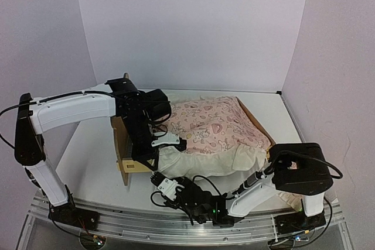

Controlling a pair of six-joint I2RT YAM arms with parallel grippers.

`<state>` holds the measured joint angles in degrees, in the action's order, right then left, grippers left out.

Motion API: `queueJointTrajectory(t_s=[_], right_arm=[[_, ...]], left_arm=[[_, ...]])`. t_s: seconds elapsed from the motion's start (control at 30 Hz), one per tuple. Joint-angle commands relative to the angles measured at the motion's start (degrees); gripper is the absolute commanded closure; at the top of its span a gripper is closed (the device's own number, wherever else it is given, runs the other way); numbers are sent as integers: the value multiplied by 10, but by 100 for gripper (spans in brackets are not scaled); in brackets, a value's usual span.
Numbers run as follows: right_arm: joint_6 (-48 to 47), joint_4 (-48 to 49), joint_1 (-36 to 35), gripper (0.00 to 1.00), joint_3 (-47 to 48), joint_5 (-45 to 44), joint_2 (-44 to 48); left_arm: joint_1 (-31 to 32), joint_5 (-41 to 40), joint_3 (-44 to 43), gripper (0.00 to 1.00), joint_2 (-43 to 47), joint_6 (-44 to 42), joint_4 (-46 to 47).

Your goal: Set up the pet bed

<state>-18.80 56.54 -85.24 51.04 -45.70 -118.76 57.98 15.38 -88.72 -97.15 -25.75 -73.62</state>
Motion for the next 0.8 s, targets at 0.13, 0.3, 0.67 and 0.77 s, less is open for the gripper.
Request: queueJointTrajectory(t_s=[0.13, 0.3, 0.67, 0.77], right_arm=[[30, 89, 21, 63, 37, -19, -51], [41, 89, 30, 63, 55, -6, -69], [111, 54, 40, 100, 18, 34, -53], [137, -18, 44, 100, 25, 78, -42]], left_arm=[[3, -36, -80, 100, 25, -21, 61], [3, -35, -81, 100, 22, -20, 65], [-61, -68, -21, 100, 26, -57, 137], [-81, -95, 17, 100, 15, -103, 202]])
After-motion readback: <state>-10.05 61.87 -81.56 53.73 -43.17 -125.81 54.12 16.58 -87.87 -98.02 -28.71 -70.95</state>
